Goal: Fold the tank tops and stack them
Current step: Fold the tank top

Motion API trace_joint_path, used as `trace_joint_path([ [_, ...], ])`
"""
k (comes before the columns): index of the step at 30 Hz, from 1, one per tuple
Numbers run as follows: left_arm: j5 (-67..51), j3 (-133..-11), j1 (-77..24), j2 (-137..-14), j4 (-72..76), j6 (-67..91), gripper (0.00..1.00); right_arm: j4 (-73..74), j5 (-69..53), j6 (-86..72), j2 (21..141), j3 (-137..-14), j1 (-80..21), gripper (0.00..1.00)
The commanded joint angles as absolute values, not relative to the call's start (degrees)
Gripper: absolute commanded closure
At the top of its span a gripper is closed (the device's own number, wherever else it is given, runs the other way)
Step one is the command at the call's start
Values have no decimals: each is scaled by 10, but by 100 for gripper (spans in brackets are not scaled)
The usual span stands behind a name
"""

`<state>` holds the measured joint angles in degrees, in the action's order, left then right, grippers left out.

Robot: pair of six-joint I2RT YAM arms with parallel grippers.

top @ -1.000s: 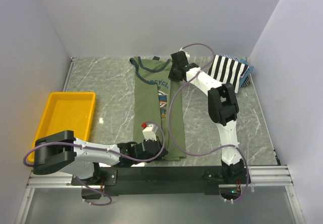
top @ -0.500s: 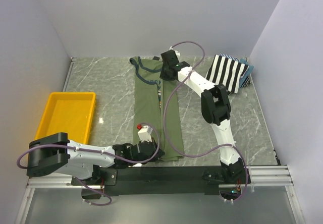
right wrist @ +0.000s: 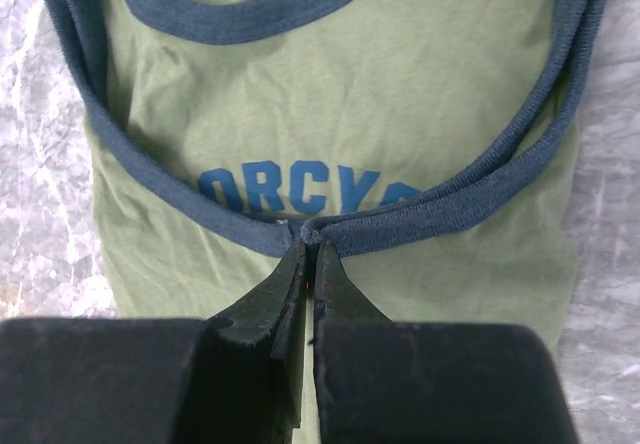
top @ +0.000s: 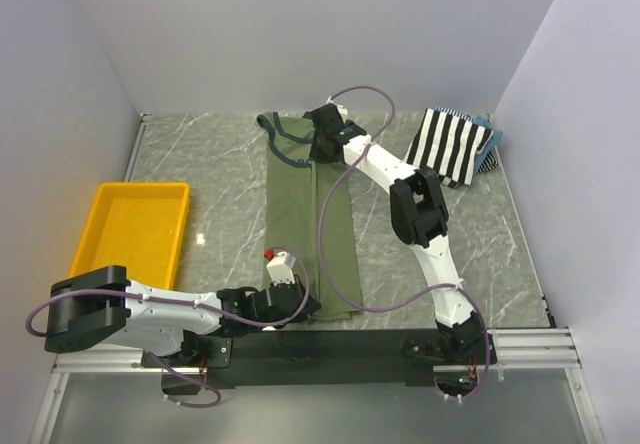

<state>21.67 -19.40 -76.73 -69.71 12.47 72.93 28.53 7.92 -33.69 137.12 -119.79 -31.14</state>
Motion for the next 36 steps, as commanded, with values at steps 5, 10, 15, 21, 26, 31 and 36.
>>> trace_joint_path([
  [5, 224, -183, -777, -680, 114, 746, 99, 263, 91, -348, 1383, -1235, -323, 100],
  [10, 221, -188, -776, -693, 111, 744, 99, 263, 93, -350, 1390, -1239, -323, 98],
  [15, 230, -185, -776, -686, 98, 755, 99, 242, 78, -350, 1387, -1220, -324, 91],
  [21, 243, -178, -777, -659, 85, 762, 83, 233, 57, -344, 1376, -1223, -326, 66],
  [26, 258, -180, -779, -621, 45, 767, 57, 216, 42, -333, 1340, -1207, -327, 50],
  [31, 314, -214, -779, -506, -82, 783, 56, 231, 42, -320, 1296, -1200, -324, 47],
  [36, 402, -300, -775, -433, -419, 942, 62, 217, 62, -325, 1151, -1039, -303, 46],
])
